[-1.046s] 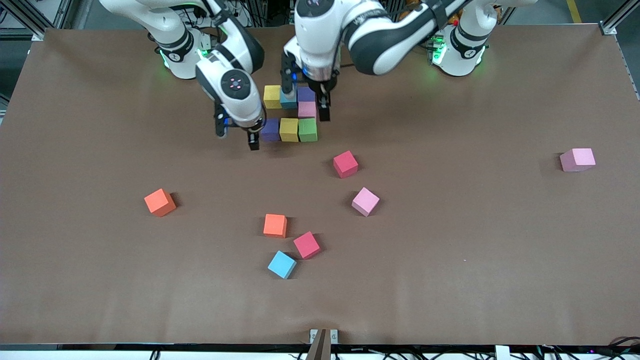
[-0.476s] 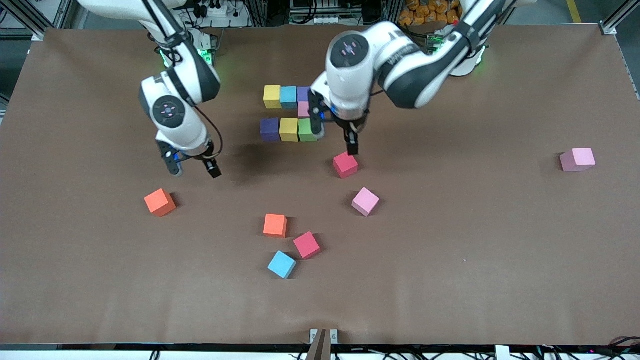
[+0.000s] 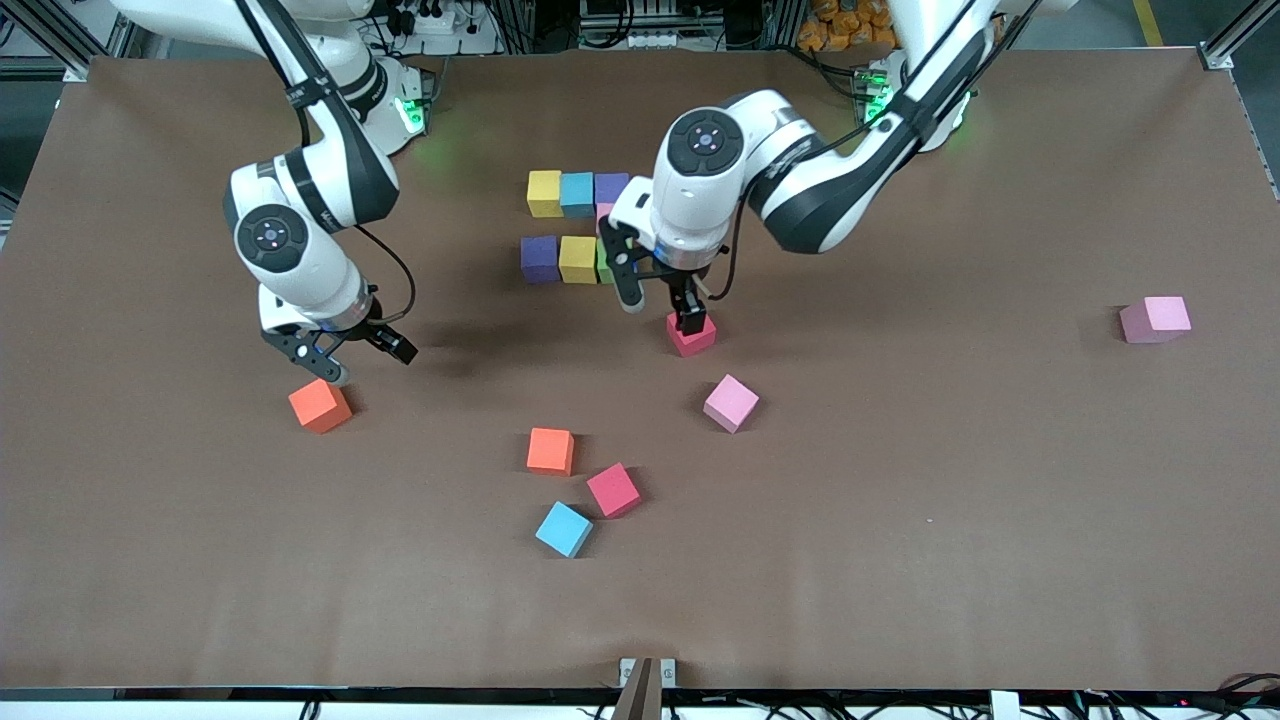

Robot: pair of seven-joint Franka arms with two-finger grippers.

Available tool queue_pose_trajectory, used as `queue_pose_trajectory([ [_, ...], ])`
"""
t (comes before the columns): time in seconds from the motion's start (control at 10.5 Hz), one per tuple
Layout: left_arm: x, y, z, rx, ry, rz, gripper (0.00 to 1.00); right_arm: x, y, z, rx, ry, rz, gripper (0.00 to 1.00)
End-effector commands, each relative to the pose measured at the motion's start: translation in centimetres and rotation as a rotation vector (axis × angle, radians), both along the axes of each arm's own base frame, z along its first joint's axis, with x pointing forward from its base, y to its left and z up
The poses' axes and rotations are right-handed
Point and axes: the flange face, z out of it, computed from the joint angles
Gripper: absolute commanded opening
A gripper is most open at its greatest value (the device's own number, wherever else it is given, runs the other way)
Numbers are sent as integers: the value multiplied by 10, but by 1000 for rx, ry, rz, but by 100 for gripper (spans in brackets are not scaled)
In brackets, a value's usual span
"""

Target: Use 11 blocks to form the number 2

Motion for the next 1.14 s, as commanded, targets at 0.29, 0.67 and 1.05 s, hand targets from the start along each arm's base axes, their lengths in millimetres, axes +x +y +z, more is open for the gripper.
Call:
queue_pose_trajectory([
  [0.29, 14, 9, -43, 14, -12, 24, 100, 21, -66, -5, 42, 73, 603, 100],
  [0.67, -22, 10, -104, 98, 11, 29, 100, 67, -142, -15, 89, 66, 930, 100],
  [1.05, -33, 22, -122, 59, -15, -5, 100, 87, -147, -48, 97, -12, 1026, 100],
])
